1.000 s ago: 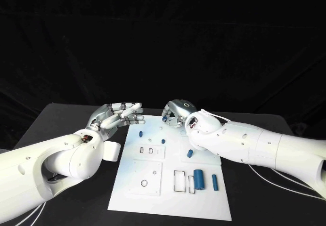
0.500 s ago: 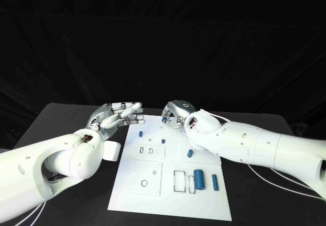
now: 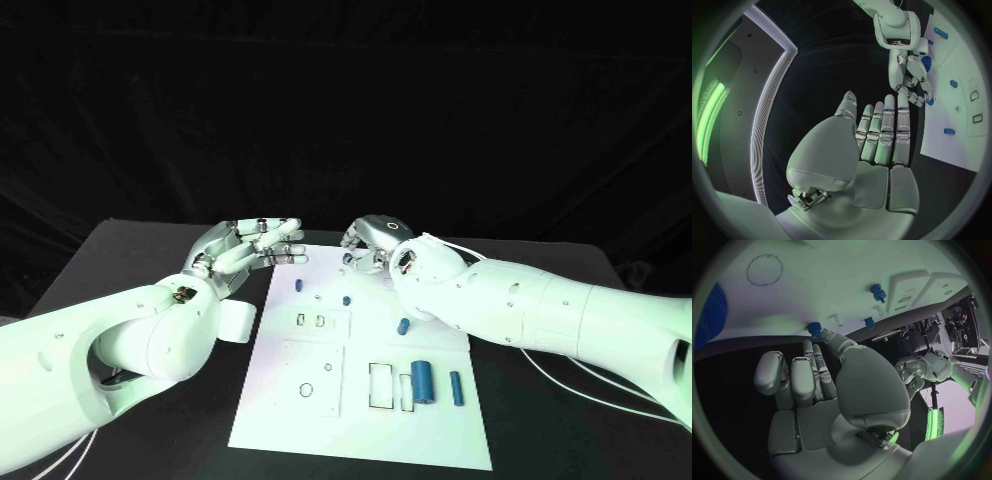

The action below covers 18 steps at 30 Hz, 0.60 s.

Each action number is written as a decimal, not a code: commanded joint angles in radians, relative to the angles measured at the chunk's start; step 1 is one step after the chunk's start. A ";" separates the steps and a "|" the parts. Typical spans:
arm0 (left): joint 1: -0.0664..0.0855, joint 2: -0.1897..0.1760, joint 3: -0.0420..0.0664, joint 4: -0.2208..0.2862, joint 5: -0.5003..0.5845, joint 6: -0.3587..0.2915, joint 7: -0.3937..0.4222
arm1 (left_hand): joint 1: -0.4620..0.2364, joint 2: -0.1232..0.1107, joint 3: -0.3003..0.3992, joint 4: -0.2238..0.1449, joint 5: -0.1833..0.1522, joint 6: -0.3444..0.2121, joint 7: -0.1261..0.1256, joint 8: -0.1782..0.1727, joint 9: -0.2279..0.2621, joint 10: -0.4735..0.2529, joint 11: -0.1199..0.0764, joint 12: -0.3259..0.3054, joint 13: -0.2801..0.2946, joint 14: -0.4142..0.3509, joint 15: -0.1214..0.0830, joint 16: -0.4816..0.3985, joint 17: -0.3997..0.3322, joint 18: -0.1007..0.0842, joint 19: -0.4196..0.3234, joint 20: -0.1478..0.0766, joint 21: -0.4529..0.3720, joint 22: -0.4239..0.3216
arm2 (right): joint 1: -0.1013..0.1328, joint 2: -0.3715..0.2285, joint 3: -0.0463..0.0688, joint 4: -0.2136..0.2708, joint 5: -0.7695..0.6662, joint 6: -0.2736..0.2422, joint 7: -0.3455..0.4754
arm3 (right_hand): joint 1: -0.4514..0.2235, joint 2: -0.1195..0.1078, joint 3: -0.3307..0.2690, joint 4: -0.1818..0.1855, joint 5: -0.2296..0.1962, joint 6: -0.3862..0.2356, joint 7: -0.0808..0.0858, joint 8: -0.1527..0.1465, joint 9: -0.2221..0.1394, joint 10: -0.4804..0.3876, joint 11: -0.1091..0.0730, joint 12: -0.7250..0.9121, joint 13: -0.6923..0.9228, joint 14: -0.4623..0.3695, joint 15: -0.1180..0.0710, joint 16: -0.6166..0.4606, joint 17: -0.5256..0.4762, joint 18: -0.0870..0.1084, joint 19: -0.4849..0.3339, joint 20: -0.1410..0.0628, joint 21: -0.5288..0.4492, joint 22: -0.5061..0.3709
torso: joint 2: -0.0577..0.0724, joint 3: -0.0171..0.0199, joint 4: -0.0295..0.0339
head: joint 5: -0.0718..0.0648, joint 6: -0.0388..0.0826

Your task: Assemble the parts on the task board

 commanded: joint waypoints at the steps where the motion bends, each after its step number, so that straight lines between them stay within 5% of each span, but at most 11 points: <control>1: 0.002 0.002 0.001 0.001 0.002 0.023 0.007 | -0.007 0.004 -0.003 -0.003 0.000 -0.003 0.007 -0.007 -0.001 -0.002 0.003 -0.007 -0.001 -0.002 0.003 -0.006 0.001 0.002 -0.008 0.003 0.005 0.001 | 0.000 -0.002 0.000 0.002 0.005 0.020 0.000 | -0.007 -0.011 -0.007 0.006 -0.006 -0.015 0.000 -0.004 -0.002 -0.011 0.001 -0.002 -0.003 0.002 0.009 -0.007 -0.011 0.021 -0.012 0.002 -0.012 -0.015 | 0.000 -0.0010 0.0000 | 0.000 0.000; 8: 0.003 -0.001 0.001 0.001 0.002 0.023 0.008 | -0.007 0.004 -0.003 -0.003 0.000 -0.003 0.007 -0.007 -0.001 -0.002 0.003 -0.007 -0.001 -0.002 0.003 -0.006 0.002 0.002 -0.008 0.003 0.005 0.001 | 0.003 -0.056 0.000 0.069 0.008 -0.003 -0.006 | -0.012 -0.013 -0.023 0.012 0.002 -0.002 -0.004 0.006 0.005 -0.011 -0.002 0.015 -0.004 0.002 0.006 -0.014 -0.021 0.022 -0.015 0.003 -0.020 -0.019 | -0.001 -0.0013 -0.0019 | -0.002 0.001; 13: 0.003 -0.006 0.001 0.001 0.003 0.028 0.008 | -0.006 0.005 -0.002 -0.004 0.001 -0.003 0.007 -0.007 -0.001 -0.002 0.003 -0.008 -0.001 -0.002 0.003 -0.006 0.002 0.002 -0.008 0.003 0.006 0.001 | 0.015 -0.170 0.008 0.198 0.055 -0.008 -0.010 | -0.003 -0.002 -0.026 0.014 0.026 0.042 -0.019 0.025 0.020 0.125 -0.032 0.101 0.026 0.020 -0.014 0.019 0.025 0.008 0.039 -0.013 0.030 0.058 | -0.002 -0.0011 -0.0052 | -0.004 0.005; 18: 0.004 -0.015 0.001 0.000 0.004 0.034 0.007 | -0.004 0.006 -0.001 -0.005 0.001 -0.002 0.006 -0.007 -0.001 -0.002 0.002 -0.008 0.000 -0.002 0.003 -0.007 0.003 0.002 -0.008 0.003 0.007 0.002 | 0.037 -0.306 0.019 0.324 0.168 0.055 -0.030 | -0.037 -0.025 -0.068 0.034 0.052 0.051 -0.030 0.034 0.031 0.217 -0.055 0.177 0.071 0.030 -0.035 0.043 0.057 -0.001 0.064 -0.029 0.054 0.096 | -0.006 -0.0027 -0.0161 | -0.008 0.008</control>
